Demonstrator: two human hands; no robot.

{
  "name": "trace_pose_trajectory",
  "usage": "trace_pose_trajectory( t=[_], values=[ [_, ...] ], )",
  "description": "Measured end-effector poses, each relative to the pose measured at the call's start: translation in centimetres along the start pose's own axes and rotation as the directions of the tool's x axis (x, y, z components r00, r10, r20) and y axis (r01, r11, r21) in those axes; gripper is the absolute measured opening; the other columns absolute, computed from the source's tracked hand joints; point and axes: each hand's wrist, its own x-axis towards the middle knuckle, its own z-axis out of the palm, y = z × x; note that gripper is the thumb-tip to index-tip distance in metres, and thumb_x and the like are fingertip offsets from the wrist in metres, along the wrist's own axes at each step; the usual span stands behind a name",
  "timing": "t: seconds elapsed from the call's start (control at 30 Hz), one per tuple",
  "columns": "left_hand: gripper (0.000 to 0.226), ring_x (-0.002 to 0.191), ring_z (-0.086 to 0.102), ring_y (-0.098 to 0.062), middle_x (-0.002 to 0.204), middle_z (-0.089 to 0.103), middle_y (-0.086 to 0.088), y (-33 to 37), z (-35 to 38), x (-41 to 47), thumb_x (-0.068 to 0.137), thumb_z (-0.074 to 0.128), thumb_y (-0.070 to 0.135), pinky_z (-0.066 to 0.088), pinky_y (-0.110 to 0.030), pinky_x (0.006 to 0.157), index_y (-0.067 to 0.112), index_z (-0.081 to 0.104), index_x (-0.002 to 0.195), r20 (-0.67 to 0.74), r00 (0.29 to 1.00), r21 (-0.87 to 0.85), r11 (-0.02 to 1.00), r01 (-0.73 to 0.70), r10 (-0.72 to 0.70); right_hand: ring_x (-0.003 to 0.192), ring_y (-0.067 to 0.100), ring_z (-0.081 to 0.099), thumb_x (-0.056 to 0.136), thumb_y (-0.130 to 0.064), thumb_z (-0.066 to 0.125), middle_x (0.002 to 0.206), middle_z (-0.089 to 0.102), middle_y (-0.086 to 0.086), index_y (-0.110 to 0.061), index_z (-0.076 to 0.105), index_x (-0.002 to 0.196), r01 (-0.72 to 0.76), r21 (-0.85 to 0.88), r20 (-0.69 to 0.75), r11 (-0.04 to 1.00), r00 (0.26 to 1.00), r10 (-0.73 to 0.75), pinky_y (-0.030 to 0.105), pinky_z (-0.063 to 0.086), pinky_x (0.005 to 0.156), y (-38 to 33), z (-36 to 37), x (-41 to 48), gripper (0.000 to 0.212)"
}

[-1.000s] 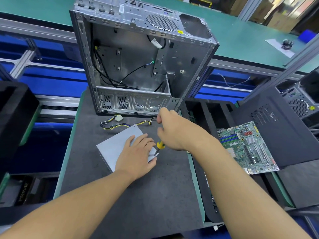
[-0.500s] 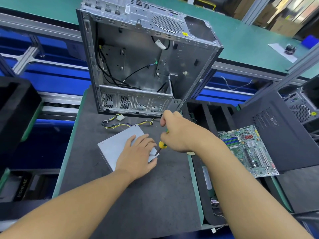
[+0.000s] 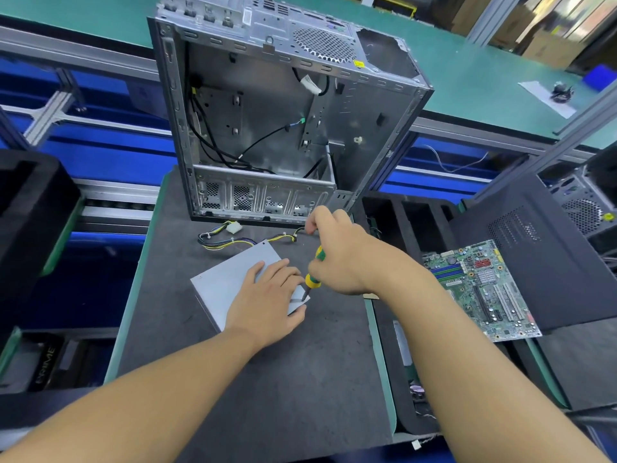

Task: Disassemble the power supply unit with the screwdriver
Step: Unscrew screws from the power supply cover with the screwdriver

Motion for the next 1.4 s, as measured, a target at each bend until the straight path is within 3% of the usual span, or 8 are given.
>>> trace_pose_trajectory(
  t=[0.17, 0.3, 0.5, 0.67, 0.87, 1.13, 1.27, 1.4],
  values=[
    [0.041, 0.140, 0.038, -0.012, 0.132, 0.055, 0.015, -0.2, 0.1, 0.1, 0.087, 0.051, 0.052, 0.025, -0.045, 0.116, 0.030, 0.060, 0.119, 0.087, 0.996, -0.033, 0.999, 0.017, -0.014, 0.091, 0.035, 0.054, 0.100, -0.046, 0.038, 0.112, 0.042, 0.008, -0.018, 0.034, 0.119, -0.100, -0.030, -0.100, 0.995, 0.990, 0.096, 0.044, 0.046, 0.079, -0.2, 0.2, 0.1, 0.035],
    [0.047, 0.143, 0.033, -0.011, 0.136, 0.053, 0.016, -0.2, 0.1, 0.1, 0.088, 0.047, 0.055, 0.020, -0.043, 0.119, 0.029, 0.058, 0.125, 0.100, 0.995, -0.040, 0.999, 0.022, -0.018, 0.081, 0.034, 0.054, 0.103, -0.033, 0.037, 0.105, 0.046, 0.010, -0.016, 0.030, 0.116, -0.037, -0.001, -0.103, 0.999, 0.994, 0.037, 0.044, 0.046, 0.076, -0.3, -0.1, 0.3, 0.022],
    [0.040, 0.134, 0.044, -0.011, 0.122, 0.057, 0.012, -0.2, 0.4, -0.1, 0.085, 0.055, 0.053, 0.032, -0.044, 0.113, 0.022, 0.058, 0.111, 0.009, 1.000, -0.070, 0.997, 0.016, -0.015, 0.103, 0.027, 0.036, 0.090, -0.024, 0.052, 0.113, 0.030, 0.002, -0.022, 0.033, 0.115, -0.020, -0.038, 0.056, 0.999, 0.998, 0.022, 0.040, 0.039, 0.080, -0.8, -0.7, 0.5, 0.032],
    [0.022, 0.109, 0.047, -0.009, 0.107, 0.048, 0.013, -0.2, 0.2, -0.1, 0.081, 0.059, 0.045, 0.029, -0.037, 0.108, 0.024, 0.052, 0.087, -0.030, 0.998, -0.125, 0.990, -0.065, 0.061, 0.095, 0.035, 0.054, 0.102, -0.041, 0.033, 0.112, 0.043, 0.009, -0.017, 0.033, 0.115, -0.115, -0.068, -0.020, 0.991, 0.993, 0.113, 0.045, 0.045, 0.083, -0.8, -0.5, 0.4, 0.027],
    [0.014, 0.108, 0.049, -0.009, 0.105, 0.050, 0.015, -0.4, 0.2, -0.1, 0.081, 0.057, 0.039, 0.031, -0.029, 0.098, 0.026, 0.055, 0.087, -0.030, 0.998, -0.165, 0.984, -0.063, 0.059, 0.085, 0.026, 0.047, 0.094, -0.020, 0.044, 0.110, 0.039, 0.003, -0.020, 0.035, 0.110, -0.018, -0.032, 0.046, 0.999, 0.999, 0.020, 0.037, 0.038, 0.072, -0.3, -0.8, 0.3, 0.018],
    [0.015, 0.107, 0.048, -0.005, 0.107, 0.052, 0.017, -0.3, 0.0, -0.1, 0.082, 0.061, 0.039, 0.030, -0.028, 0.099, 0.027, 0.061, 0.090, 0.000, 0.998, -0.172, 0.983, -0.059, 0.060, 0.094, 0.035, 0.056, 0.102, -0.044, 0.034, 0.111, 0.049, 0.010, -0.017, 0.035, 0.110, -0.119, -0.080, -0.035, 0.990, 0.993, 0.117, 0.048, 0.047, 0.085, -0.3, -0.4, 0.2, 0.029],
    [0.013, 0.107, 0.048, -0.005, 0.106, 0.052, 0.018, -0.3, 0.0, -0.1, 0.082, 0.058, 0.040, 0.030, -0.028, 0.099, 0.028, 0.059, 0.088, 0.008, 0.999, -0.176, 0.983, -0.046, 0.049, 0.078, 0.026, 0.052, 0.100, -0.024, 0.039, 0.110, 0.044, 0.007, -0.018, 0.034, 0.108, -0.024, -0.073, 0.002, 0.997, 1.000, 0.024, 0.037, 0.040, 0.064, -0.1, -0.6, 0.3, 0.011],
    [0.015, 0.100, 0.046, -0.006, 0.096, 0.044, 0.018, -0.2, -0.1, 0.0, 0.078, 0.062, 0.040, 0.032, -0.027, 0.094, 0.028, 0.054, 0.083, -0.040, 0.998, -0.162, 0.985, -0.050, 0.044, 0.077, 0.022, 0.044, 0.091, -0.025, 0.054, 0.108, 0.031, 0.001, -0.024, 0.035, 0.109, -0.012, -0.067, 0.127, 0.998, 0.992, 0.021, 0.034, 0.035, 0.061, -0.5, -0.9, 0.2, 0.027]
  ],
)
